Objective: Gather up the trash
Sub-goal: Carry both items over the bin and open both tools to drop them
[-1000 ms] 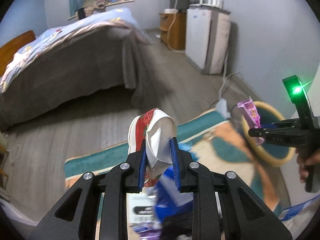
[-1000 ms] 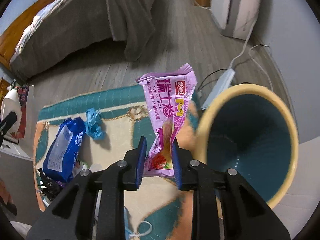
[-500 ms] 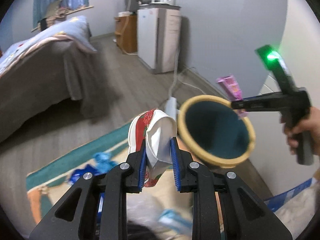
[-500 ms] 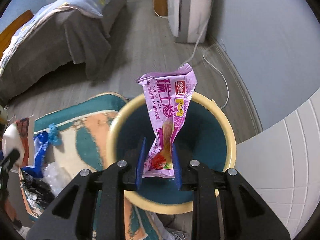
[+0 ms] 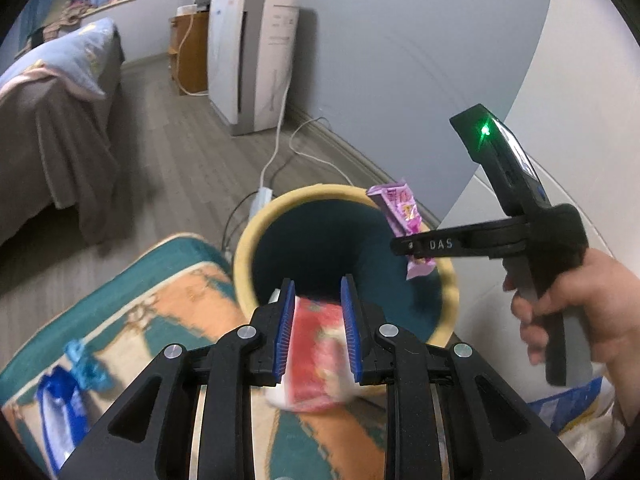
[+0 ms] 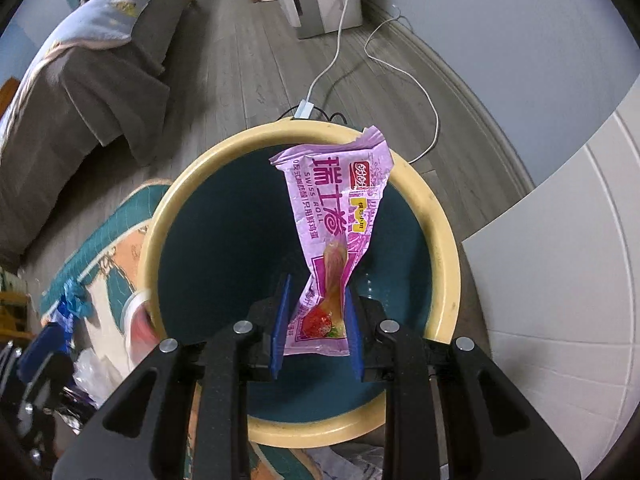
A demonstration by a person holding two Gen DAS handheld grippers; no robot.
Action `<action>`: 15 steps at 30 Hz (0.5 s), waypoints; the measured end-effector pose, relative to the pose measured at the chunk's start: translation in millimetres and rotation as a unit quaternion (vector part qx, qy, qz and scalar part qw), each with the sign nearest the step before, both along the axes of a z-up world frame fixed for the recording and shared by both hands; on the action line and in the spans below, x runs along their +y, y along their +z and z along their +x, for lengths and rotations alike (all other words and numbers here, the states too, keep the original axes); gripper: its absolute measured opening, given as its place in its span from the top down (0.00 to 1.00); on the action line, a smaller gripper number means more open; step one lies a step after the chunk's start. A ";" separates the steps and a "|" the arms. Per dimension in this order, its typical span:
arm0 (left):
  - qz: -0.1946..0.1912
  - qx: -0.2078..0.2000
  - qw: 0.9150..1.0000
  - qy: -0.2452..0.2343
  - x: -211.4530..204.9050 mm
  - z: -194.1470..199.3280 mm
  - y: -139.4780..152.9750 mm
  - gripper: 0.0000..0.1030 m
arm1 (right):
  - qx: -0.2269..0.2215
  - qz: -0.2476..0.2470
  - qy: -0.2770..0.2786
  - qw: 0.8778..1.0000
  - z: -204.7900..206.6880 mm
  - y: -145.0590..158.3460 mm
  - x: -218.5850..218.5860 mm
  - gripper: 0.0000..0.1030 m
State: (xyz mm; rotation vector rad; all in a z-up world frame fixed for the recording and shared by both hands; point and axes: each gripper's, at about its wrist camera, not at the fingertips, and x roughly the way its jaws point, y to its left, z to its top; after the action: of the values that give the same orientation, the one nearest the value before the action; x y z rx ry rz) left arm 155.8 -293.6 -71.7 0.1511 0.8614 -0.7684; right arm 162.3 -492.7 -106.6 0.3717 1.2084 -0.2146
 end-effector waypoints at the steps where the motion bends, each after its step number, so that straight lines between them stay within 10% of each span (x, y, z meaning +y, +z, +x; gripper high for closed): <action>1: 0.003 0.000 1.000 -0.001 -3.0 2.2 -0.5 0.77 | 0.000 -0.001 0.001 1.000 0.2 0.4 0.1 0.76; 7: 0.017 0.003 1.000 0.007 -5.8 5.0 -4.4 0.50 | 0.006 0.007 0.010 1.000 4.3 -5.9 -1.7 0.73; 15: 0.035 0.000 0.999 0.016 1.0 -3.1 -12.3 0.37 | 0.007 0.011 0.012 1.000 6.0 -5.4 0.4 0.36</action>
State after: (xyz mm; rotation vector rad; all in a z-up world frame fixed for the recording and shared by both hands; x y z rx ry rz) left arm 152.8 -292.6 -84.0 0.1991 0.8903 -0.7081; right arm 168.3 -492.3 -112.1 0.3754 1.2295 -0.1828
